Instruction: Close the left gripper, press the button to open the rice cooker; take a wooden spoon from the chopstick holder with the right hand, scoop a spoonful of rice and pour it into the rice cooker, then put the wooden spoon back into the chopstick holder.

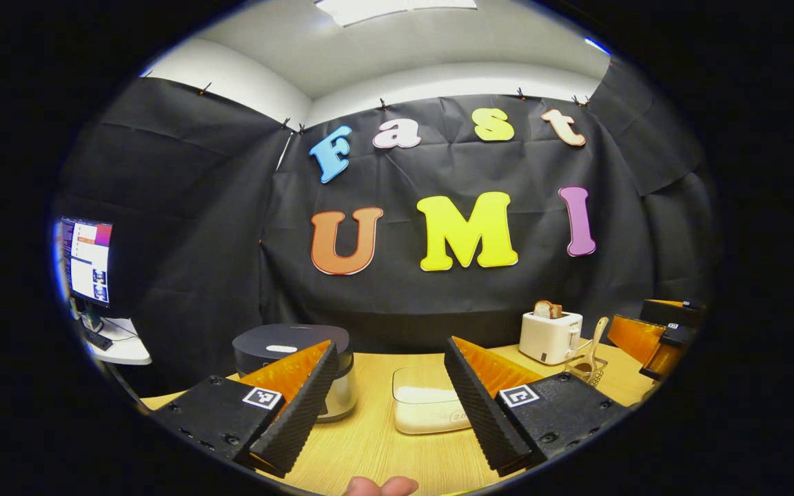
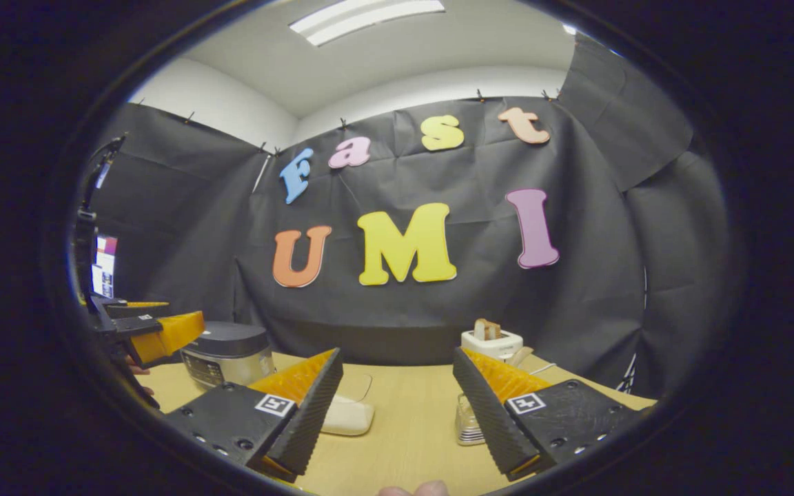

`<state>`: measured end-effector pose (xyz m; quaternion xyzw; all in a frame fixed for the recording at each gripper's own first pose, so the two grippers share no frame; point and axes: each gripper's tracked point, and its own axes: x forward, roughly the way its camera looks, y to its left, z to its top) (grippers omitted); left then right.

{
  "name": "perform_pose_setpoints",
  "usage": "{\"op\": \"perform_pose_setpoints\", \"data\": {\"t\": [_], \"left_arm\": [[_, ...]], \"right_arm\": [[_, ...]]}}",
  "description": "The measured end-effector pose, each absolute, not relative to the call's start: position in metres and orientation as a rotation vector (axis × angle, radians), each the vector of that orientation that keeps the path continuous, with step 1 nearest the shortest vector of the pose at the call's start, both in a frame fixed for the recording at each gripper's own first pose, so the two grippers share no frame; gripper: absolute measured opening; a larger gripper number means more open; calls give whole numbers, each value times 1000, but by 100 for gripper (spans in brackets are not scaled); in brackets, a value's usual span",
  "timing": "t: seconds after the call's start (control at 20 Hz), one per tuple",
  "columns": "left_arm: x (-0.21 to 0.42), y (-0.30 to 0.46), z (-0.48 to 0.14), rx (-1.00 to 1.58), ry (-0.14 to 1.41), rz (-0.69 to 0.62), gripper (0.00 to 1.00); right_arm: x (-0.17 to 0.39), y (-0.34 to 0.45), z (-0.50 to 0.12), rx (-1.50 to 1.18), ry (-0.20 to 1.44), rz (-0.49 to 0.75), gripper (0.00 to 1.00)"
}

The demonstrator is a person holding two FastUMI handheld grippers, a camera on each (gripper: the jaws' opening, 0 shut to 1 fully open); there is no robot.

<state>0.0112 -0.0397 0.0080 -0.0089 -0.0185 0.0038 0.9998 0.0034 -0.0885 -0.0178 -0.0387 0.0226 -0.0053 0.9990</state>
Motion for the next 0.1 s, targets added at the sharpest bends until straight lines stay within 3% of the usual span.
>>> {"op": "perform_pose_setpoints", "data": {"t": [0.1], "left_arm": [[5, -40, 9, -20, -45, -5, 98]], "right_arm": [[0, -80, -17, -94, 45, -12, 95]]}}
